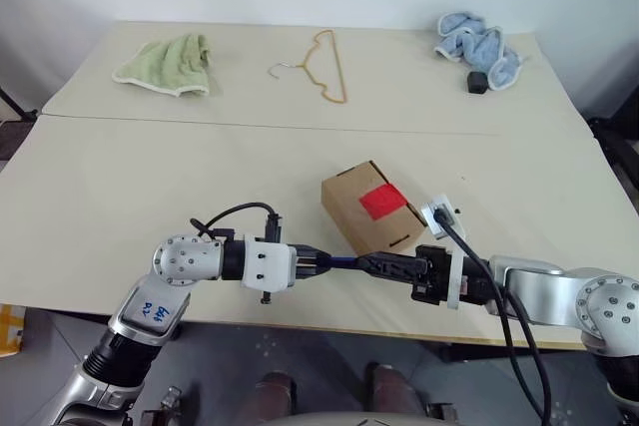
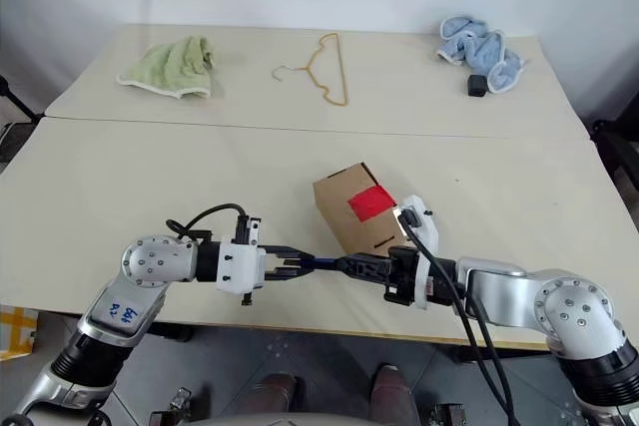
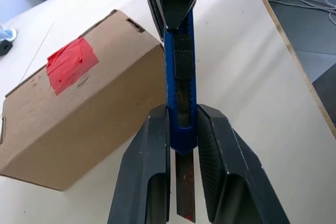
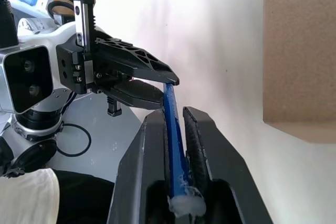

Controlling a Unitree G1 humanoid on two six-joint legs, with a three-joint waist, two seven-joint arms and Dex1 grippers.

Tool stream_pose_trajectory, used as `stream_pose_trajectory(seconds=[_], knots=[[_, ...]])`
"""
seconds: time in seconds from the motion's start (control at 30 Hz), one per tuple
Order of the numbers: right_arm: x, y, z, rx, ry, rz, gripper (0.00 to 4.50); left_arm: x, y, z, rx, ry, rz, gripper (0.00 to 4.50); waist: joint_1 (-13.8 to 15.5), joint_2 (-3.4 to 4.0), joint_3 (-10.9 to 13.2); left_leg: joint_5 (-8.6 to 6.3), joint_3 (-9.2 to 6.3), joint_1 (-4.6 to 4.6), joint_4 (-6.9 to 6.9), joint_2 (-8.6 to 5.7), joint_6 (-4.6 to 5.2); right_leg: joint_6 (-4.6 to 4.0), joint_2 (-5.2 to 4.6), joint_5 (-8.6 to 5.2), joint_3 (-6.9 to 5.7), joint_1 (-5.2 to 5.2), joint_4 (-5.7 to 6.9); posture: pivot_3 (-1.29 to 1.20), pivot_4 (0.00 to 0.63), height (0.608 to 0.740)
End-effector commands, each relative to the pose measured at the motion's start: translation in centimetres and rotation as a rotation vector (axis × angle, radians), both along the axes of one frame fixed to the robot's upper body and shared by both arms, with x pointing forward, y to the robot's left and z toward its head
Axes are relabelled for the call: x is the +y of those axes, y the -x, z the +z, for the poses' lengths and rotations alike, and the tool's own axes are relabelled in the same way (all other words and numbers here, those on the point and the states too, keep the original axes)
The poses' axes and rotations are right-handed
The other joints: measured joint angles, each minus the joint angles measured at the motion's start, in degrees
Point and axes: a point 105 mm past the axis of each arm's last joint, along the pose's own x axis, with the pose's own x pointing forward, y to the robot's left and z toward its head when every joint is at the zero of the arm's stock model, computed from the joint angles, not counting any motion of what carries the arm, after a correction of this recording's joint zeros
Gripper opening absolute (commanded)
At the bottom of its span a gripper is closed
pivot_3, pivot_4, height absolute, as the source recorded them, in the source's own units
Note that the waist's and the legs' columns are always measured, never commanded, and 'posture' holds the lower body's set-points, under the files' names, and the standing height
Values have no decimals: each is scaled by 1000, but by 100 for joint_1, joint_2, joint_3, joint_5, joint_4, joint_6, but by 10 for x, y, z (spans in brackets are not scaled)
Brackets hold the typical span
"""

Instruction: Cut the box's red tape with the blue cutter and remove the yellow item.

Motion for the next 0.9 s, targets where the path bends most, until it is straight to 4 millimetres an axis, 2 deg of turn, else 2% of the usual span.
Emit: stream_pose_trajectory(seconds=[0.03,0.33,0.4,0.5,0.63,0.8,0.9], knots=[[-3,-1,2,-12,-3,-18,153,-6,3,11,-49,23,-28,410,1,0,0,0,0,0,0,0,0,0,0,0,0,0,0,0,150,740],[-5,2,0,-9,8,19,153,-5,3,14,-28,45,-27,410,1,0,0,0,0,0,0,0,0,0,0,0,0,0,-1,0,150,740],[-7,2,0,-13,17,31,153,-7,5,19,0,88,-33,1123,1,0,0,0,0,-1,0,0,0,0,0,0,0,0,-1,0,150,740],[-10,2,4,-22,17,46,153,-5,9,19,49,100,-48,1933,1,0,0,0,-1,-1,0,0,0,0,0,0,0,0,-1,0,150,740],[-16,12,21,-62,-6,109,153,15,21,27,261,163,-42,3186,-24,4,2,0,0,-2,-1,1,1,0,0,0,1,-3,1,0,150,740],[-38,22,41,-127,0,124,153,58,18,47,479,266,65,3217,-6,4,4,-3,-1,-3,-2,2,5,-1,2,-1,0,-3,2,0,150,740],[-58,26,68,-217,-13,93,153,93,-4,55,529,403,203,2626,11,8,7,-8,0,-1,2,-1,16,-1,1,-1,0,2,0,0,150,740]])
